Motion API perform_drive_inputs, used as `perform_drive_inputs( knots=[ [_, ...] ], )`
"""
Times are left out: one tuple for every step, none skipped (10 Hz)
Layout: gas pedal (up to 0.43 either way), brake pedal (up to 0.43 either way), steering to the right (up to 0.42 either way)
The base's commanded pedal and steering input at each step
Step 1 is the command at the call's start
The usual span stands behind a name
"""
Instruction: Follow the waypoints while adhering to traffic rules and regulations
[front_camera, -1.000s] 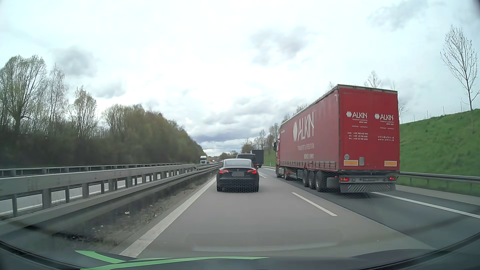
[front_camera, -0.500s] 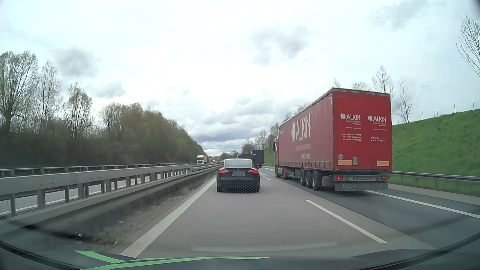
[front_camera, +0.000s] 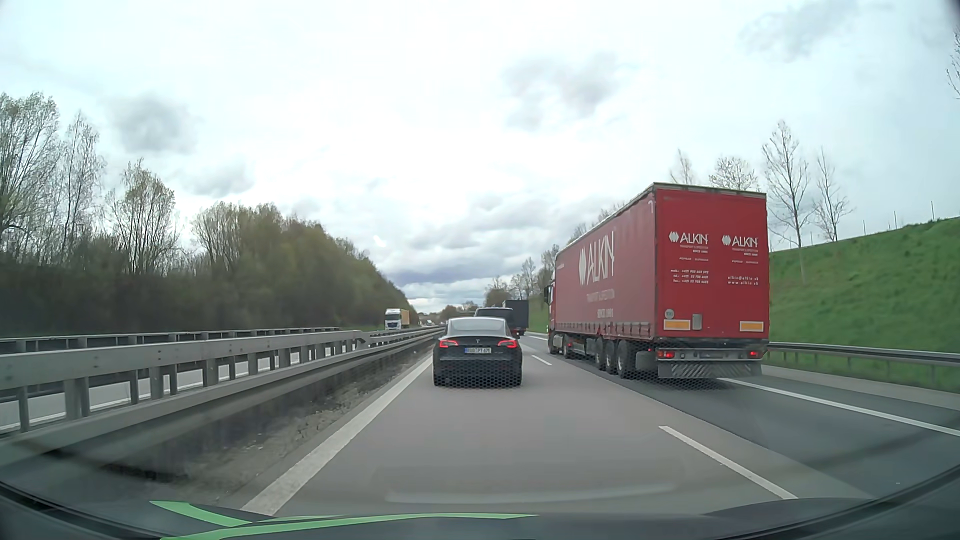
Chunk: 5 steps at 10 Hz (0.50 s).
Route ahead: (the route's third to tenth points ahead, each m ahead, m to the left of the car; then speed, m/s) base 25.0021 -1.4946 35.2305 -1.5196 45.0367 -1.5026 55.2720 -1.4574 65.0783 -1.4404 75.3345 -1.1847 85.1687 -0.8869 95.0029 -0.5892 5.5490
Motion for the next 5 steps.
perform_drive_inputs(
  knots=[
    [0.0, 0.0, -0.005],
    [0.0, 0.0, -0.005],
    [0.0, 0.0, -0.005],
    [0.0, 0.0, -0.004],
    [0.0, 0.0, -0.005]
  ],
)
